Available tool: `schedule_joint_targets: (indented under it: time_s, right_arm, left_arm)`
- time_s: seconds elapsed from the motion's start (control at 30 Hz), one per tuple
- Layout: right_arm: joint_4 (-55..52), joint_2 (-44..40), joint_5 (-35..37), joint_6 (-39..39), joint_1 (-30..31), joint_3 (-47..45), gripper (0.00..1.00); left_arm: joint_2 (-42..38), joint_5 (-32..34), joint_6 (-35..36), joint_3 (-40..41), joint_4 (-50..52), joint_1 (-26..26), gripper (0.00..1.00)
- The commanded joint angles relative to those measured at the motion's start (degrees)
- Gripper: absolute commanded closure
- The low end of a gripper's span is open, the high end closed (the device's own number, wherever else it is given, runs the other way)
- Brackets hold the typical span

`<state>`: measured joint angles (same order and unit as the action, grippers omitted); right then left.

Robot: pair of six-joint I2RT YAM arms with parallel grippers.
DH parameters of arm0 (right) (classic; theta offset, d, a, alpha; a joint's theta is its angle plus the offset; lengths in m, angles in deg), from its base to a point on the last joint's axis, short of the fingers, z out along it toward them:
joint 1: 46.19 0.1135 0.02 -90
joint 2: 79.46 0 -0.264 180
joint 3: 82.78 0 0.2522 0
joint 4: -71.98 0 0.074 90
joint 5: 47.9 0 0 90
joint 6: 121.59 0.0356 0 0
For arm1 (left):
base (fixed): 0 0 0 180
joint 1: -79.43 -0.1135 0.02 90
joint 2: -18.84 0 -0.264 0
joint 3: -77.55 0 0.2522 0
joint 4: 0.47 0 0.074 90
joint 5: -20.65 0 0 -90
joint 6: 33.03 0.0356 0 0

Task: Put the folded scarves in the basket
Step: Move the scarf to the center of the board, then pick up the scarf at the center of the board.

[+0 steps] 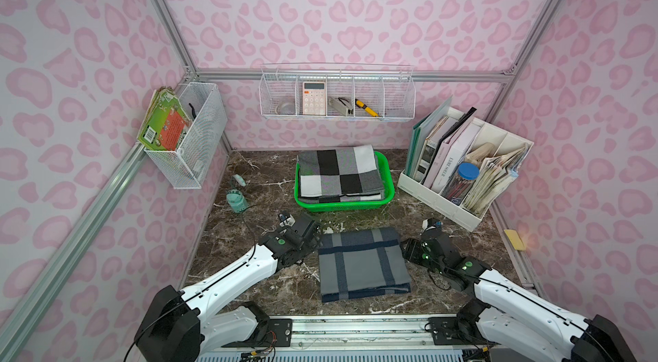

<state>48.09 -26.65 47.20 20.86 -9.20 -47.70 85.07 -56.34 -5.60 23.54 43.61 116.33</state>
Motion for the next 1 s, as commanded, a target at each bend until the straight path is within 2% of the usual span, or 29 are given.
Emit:
schedule_joint_targets:
  time_s: [0.0, 0.17, 0.4, 0.67, 0.97]
  right_arm:
    - [4.56, 2.54, -4.92, -2.26, -0.5, 0.34, 0.31]
    - [11.98, 8.77, -9.77, -0.93, -0.52, -0.06, 0.31]
    - [11.37, 15.65, -8.94, -1.16, -0.46, 2.61, 0.3]
    - [12.38, 18.37, -8.88, -0.06, -0.52, 2.58, 0.29]
    - [13.46, 20.34, -9.54, 0.44, -0.5, 2.3, 0.3]
  left_arm:
    - [-0.47, -2.73, 1.01, 1.06, -0.3, -0.31, 0.21]
    - [-2.23, -5.87, -0.61, 6.2, -2.27, -0.28, 0.25]
    - [-3.17, -11.81, -2.14, 9.01, -4.73, -0.34, 0.26]
    - [1.53, -16.23, -2.35, 9.93, -9.04, -0.26, 0.33]
    - [6.8, -17.56, -2.45, 9.29, -11.95, -0.23, 0.4]
